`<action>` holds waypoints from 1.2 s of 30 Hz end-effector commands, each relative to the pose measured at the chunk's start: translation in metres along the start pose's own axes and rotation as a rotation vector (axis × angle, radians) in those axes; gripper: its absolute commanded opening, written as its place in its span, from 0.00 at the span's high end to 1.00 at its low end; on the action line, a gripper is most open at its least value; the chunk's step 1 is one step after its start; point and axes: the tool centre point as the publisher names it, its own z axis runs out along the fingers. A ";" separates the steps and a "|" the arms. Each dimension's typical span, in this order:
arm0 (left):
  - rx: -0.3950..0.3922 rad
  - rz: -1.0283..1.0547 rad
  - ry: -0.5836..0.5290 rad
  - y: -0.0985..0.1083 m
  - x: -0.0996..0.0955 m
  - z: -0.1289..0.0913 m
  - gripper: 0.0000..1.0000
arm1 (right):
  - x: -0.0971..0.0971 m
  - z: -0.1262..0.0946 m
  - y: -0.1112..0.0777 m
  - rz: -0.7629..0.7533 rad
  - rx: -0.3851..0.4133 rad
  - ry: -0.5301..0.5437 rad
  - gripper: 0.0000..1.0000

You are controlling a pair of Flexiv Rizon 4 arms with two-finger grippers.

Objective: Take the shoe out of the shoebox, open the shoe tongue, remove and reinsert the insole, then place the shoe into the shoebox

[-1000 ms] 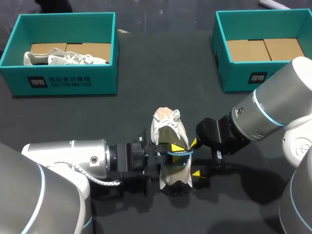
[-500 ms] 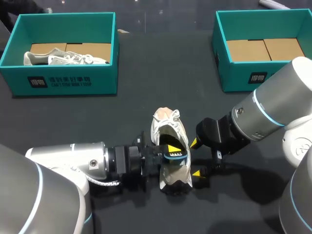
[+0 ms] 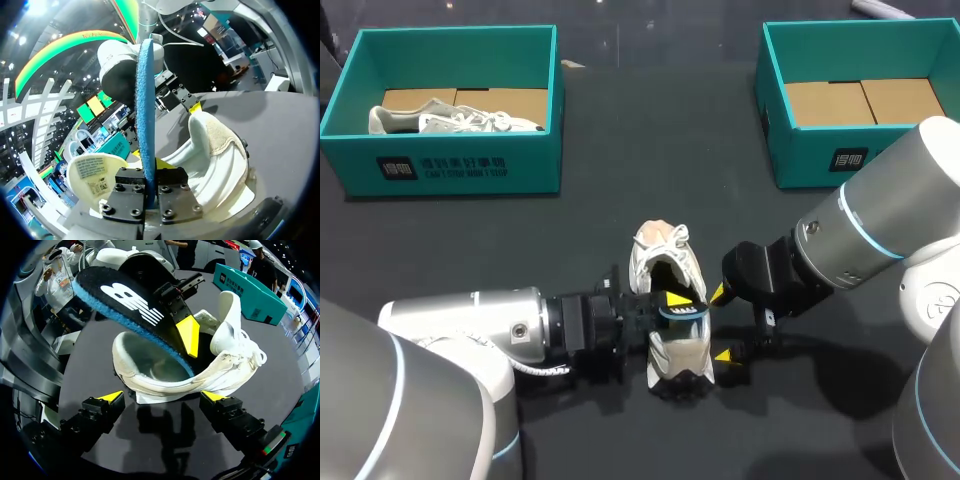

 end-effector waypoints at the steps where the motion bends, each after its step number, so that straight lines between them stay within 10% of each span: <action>1: 0.001 -0.011 0.001 -0.001 0.000 0.000 1.00 | 0.001 0.000 0.000 0.000 -0.001 -0.002 0.00; 4: 0.006 -0.018 0.000 -0.005 0.000 -0.002 0.72 | 0.001 0.000 0.000 0.000 -0.001 -0.002 0.00; 21: 0.011 -0.014 -0.016 -0.037 0.000 -0.014 0.75 | 0.001 0.000 0.000 0.000 -0.001 -0.002 0.00; 26: -0.003 -0.004 -0.019 -0.040 0.001 -0.015 1.00 | 0.001 0.000 0.000 0.000 -0.001 -0.002 0.00; 36: 0.006 0.063 -0.006 -0.024 0.007 -0.007 1.00 | 0.001 0.000 0.000 0.000 -0.001 -0.002 0.00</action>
